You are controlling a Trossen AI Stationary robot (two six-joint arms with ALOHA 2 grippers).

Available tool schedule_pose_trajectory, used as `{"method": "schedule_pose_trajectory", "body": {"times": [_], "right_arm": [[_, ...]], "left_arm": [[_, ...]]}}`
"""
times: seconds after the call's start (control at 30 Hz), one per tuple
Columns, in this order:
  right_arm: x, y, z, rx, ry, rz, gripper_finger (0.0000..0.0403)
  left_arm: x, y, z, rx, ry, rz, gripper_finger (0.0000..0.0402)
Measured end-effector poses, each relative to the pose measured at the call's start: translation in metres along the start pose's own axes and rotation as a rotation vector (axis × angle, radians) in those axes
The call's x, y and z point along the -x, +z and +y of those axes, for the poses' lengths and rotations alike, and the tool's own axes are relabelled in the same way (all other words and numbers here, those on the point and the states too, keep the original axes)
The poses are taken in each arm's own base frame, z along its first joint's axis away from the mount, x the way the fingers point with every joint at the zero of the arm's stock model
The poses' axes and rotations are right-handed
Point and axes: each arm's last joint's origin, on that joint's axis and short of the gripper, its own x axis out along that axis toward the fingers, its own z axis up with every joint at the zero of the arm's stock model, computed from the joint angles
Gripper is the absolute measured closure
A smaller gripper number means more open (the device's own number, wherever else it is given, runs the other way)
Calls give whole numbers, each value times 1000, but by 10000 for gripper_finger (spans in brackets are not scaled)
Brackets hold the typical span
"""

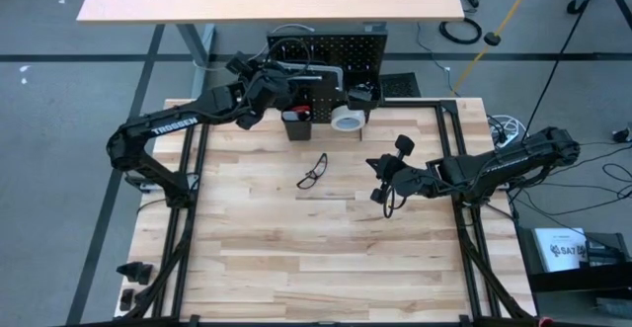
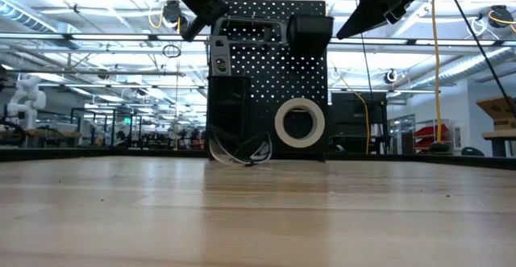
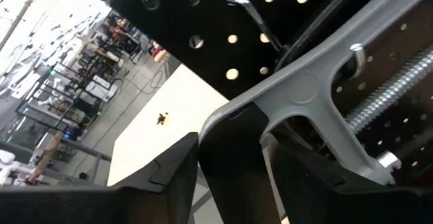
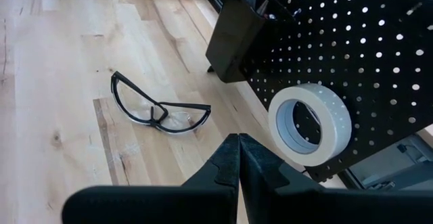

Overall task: Hang tools onto peg board
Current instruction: Hang the gray hacksaw on the black peg board

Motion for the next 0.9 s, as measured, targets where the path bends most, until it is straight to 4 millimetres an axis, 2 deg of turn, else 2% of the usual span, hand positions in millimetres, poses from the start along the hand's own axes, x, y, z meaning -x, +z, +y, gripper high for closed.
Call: {"method": "schedule_pose_trajectory", "body": {"times": [0.2,0.9], "right_arm": [[0,0,0,1,0,0,403],[0,0,0,1,0,0,403]], "left_arm": [[0,1,0,7,-6,-6,206],[2,-1,-1,-45,4,9,202]]}}
